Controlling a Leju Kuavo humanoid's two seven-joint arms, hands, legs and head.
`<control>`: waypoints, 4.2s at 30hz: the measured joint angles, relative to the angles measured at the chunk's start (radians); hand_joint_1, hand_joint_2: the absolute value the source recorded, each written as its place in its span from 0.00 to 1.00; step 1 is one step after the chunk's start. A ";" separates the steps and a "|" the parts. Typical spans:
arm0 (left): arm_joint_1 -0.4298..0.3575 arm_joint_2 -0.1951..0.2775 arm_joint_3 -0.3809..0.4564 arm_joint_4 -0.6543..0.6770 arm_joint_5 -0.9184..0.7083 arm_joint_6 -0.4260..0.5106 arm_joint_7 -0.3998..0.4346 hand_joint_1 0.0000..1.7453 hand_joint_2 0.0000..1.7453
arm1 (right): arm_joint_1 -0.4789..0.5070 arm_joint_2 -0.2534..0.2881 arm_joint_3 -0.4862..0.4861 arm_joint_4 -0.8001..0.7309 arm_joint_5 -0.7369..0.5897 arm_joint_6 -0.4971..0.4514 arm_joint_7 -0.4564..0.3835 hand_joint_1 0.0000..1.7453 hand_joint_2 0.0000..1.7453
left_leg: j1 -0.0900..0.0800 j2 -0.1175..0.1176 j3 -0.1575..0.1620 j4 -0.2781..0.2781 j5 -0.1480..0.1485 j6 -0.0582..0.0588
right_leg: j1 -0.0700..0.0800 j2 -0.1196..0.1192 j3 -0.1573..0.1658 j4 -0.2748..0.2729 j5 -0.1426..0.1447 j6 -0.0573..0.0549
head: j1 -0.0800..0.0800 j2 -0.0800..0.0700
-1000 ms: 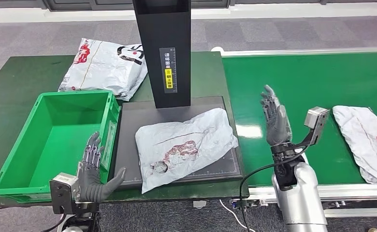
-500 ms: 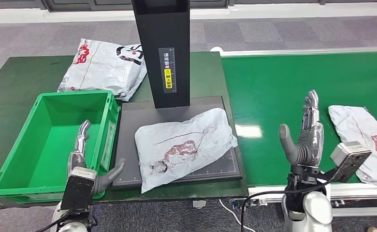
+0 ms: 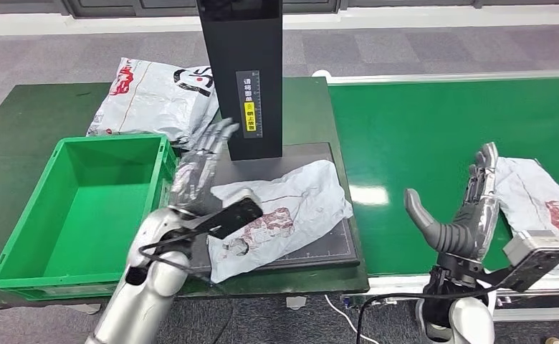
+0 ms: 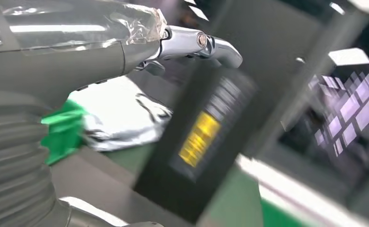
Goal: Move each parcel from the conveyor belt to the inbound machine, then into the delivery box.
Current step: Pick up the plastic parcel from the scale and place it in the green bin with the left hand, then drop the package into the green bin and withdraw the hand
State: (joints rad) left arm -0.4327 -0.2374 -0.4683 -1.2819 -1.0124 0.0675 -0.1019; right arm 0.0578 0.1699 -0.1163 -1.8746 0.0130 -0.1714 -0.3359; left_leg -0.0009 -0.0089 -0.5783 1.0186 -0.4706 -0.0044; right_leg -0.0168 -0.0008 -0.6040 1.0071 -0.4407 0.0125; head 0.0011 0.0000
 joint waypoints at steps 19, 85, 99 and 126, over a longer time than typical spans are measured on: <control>-0.377 -0.113 -0.291 0.721 0.049 -0.402 -0.175 0.00 1.00 | -0.116 0.029 0.000 0.100 0.022 0.038 0.003 0.00 1.00 | 0.000 0.002 0.000 0.000 0.000 0.000 | 0.000 0.003 -0.001 0.000 0.001 0.000 | 0.000 0.000; -0.555 0.060 -0.303 0.808 0.361 -0.212 -0.183 1.00 1.00 | -0.072 0.032 -0.038 0.106 -0.033 0.083 -0.036 0.00 1.00 | 0.001 0.004 0.013 -0.002 -0.004 -0.003 | 0.001 0.005 0.010 0.001 -0.004 -0.002 | 0.000 0.000; -0.325 0.168 0.201 0.233 0.434 -0.120 -0.050 1.00 1.00 | 0.040 0.060 -0.053 0.004 -0.031 0.051 -0.020 0.00 1.00 | 0.002 0.006 0.007 -0.002 -0.004 -0.004 | 0.002 0.007 0.004 0.001 -0.004 -0.003 | 0.000 0.000; -0.123 0.329 0.367 -0.237 -0.550 0.256 0.634 1.00 1.00 | 0.070 0.095 -0.057 -0.030 -0.031 0.037 0.002 0.00 1.00 | 0.002 0.007 0.006 -0.002 -0.004 -0.004 | 0.002 0.007 0.002 0.001 -0.004 -0.004 | 0.000 0.000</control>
State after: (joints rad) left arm -0.5554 0.0919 -0.1015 -1.5190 -1.5622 0.3237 0.5318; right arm 0.1281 0.2644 -0.1732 -1.9042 -0.0176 -0.1348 -0.3343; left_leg 0.0015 -0.0014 -0.5727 1.0164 -0.4742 -0.0085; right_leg -0.0145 0.0067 -0.6024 1.0081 -0.4448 0.0088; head 0.0011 0.0000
